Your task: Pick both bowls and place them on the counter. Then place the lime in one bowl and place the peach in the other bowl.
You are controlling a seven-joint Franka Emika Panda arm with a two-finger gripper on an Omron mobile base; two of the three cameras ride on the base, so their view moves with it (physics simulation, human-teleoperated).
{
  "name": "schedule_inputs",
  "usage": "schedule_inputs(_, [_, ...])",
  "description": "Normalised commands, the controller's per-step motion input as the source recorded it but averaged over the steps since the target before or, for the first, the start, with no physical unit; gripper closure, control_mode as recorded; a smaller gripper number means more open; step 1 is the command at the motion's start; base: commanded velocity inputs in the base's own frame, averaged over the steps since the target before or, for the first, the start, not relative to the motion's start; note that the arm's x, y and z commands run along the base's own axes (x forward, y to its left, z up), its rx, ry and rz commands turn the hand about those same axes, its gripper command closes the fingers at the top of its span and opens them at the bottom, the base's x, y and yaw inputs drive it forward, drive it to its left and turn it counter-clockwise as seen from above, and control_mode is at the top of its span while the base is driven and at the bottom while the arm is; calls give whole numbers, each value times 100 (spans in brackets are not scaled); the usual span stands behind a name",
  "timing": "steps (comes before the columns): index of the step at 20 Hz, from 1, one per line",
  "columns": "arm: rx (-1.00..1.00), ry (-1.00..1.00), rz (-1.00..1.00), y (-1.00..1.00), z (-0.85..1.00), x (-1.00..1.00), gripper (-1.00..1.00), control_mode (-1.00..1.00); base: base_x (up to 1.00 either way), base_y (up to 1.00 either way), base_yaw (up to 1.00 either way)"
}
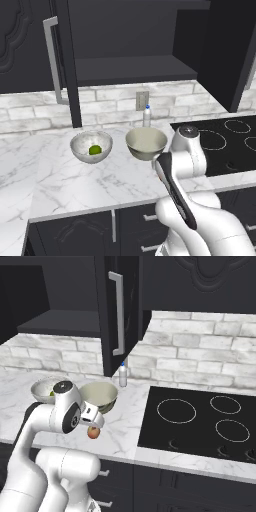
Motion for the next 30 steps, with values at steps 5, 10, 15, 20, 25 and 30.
schedule_inputs(5, [0, 0, 0, 0, -31, 14, -100, -100, 0, 0, 0])
schedule_inputs(10, [0, 0, 0, 0, -34, 6, -100, -100, 0, 0, 0])
schedule_inputs(15, [0, 0, 0, 0, -42, 3, -100, -100, 0, 0, 0])
schedule_inputs(20, [0, 0, 0, 0, -47, 7, -100, -100, 0, 0, 0])
schedule_inputs(25, [0, 0, 0, 0, -51, 10, -100, -100, 0, 0, 0])
schedule_inputs(30, [0, 2, 0, 0, -52, 6, -100, -100, 0, 0, 0])
